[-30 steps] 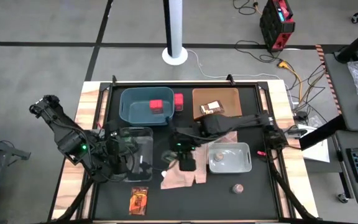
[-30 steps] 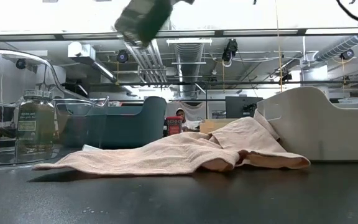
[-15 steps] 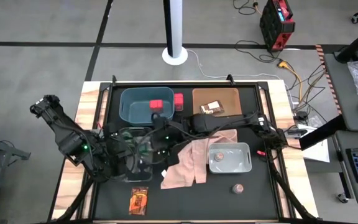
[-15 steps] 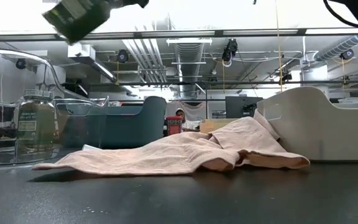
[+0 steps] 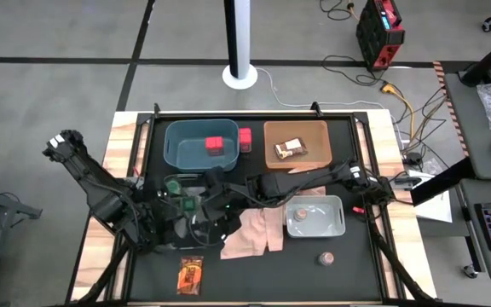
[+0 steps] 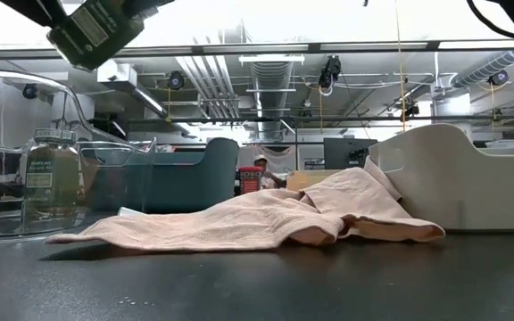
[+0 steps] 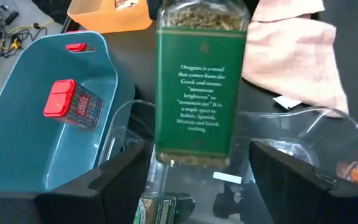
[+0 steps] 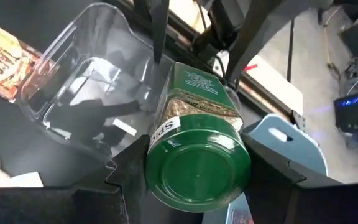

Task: Sort spices by type
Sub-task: Put the green seasoning bottle into the transparent bin

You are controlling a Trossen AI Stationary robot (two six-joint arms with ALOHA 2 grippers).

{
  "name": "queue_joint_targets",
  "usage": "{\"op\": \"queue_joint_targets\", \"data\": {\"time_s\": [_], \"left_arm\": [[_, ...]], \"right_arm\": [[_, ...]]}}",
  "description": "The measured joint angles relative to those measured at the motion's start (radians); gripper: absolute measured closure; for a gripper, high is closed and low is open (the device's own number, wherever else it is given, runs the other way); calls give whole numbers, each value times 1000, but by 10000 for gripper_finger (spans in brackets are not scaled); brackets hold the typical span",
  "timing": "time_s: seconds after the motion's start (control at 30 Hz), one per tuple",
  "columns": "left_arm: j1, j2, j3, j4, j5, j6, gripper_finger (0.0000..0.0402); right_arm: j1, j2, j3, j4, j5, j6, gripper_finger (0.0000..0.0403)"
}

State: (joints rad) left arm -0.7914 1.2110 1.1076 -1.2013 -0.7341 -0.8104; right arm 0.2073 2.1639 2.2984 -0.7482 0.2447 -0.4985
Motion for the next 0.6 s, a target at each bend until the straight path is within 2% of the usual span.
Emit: {"op": "queue_joint_targets", "data": {"time_s": [0.43,0.5,0.6], "left_arm": [[-1,0,-51,45,-94,4,143],[-1,4,-51,55,-106,22,163],[-2,14,-55,61,-112,43,225]], "right_arm": [[22,0,-24,138,-7,-132,206],[22,0,-24,140,-7,-130,206],[22,0,-24,138,-9,-127,206]]}}
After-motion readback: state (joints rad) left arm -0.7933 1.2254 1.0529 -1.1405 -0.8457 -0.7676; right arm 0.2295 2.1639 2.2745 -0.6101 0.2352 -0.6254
